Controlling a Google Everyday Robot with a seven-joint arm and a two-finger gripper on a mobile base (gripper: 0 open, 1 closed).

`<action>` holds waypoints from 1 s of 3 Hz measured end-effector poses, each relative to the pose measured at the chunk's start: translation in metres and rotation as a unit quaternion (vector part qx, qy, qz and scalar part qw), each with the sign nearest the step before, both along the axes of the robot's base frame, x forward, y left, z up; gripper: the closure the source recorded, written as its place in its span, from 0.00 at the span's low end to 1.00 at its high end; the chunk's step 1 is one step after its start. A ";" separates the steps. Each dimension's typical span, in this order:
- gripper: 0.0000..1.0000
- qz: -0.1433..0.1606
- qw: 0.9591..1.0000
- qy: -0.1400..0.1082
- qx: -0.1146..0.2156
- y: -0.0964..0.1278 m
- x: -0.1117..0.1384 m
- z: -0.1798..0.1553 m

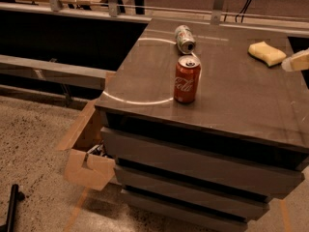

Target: Move sponge near 7up can

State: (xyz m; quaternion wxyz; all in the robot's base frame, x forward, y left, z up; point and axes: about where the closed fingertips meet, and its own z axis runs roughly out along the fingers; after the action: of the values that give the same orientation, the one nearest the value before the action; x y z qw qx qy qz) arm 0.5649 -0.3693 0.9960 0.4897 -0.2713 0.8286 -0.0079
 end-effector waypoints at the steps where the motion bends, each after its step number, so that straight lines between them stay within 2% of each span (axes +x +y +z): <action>1: 0.00 -0.017 1.000 0.002 -0.007 -0.005 0.003 -0.005; 2: 0.00 -0.080 0.997 0.000 -0.004 -0.036 0.010 -0.026; 3: 0.00 -0.134 0.990 -0.035 0.026 -0.075 0.028 -0.033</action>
Offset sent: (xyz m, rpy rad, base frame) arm 0.0269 -0.0995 -0.0391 0.0274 -0.0793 -0.4101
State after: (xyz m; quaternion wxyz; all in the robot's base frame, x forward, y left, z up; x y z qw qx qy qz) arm 0.5932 -0.4439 0.9626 0.5201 -0.1444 0.8396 -0.0612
